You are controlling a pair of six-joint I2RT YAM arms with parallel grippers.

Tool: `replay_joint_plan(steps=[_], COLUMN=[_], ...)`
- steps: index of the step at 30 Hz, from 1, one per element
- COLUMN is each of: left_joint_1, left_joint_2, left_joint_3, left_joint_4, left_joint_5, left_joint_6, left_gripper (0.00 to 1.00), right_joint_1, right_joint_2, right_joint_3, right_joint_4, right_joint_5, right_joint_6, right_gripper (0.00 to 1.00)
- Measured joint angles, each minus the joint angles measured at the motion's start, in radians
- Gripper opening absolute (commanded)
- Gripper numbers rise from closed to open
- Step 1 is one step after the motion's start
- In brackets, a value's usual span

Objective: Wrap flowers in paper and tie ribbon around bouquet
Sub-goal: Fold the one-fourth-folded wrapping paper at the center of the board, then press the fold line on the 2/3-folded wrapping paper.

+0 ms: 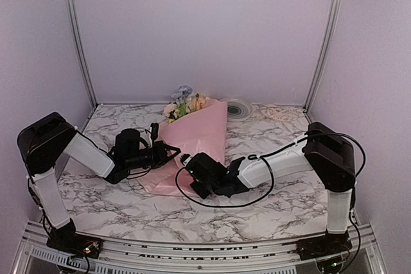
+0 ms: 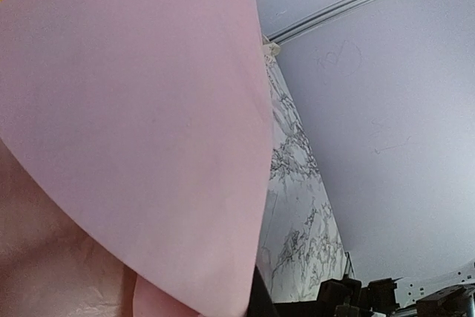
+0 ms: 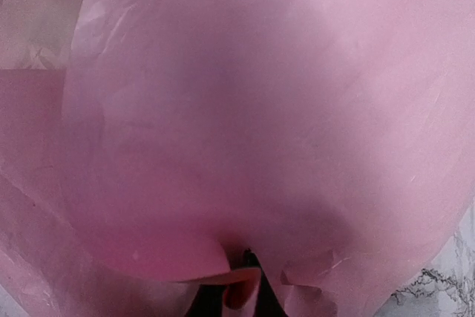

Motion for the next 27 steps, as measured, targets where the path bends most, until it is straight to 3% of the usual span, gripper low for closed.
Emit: replay_joint_plan(steps=[5,12,20,27], left_joint_1=[0.065,0.097,0.108,0.120], left_joint_2=[-0.009,0.002,0.024,0.026], left_joint_3=[0.029,0.028,-0.005,-0.006], left_joint_4=[-0.131,-0.226,-0.248,-0.250], left_joint_5=[-0.004,-0.015,-0.030,-0.031], left_joint_6=[0.116,0.205,0.249,0.280], left_gripper=[0.00,0.00,0.00,0.00], right_joint_1=[0.000,0.000,-0.014,-0.109], right_joint_2=[-0.060,-0.324,-0.438,-0.259], right_joint_3=[-0.032,-0.220,-0.258,-0.038], right_joint_4=[-0.019,-0.048,-0.100,-0.069], right_joint_5=[-0.017,-0.198,-0.397,-0.470], right_joint_6=[-0.042,-0.164,-0.238,-0.197], right_gripper=[0.28,0.37,0.32,0.16])
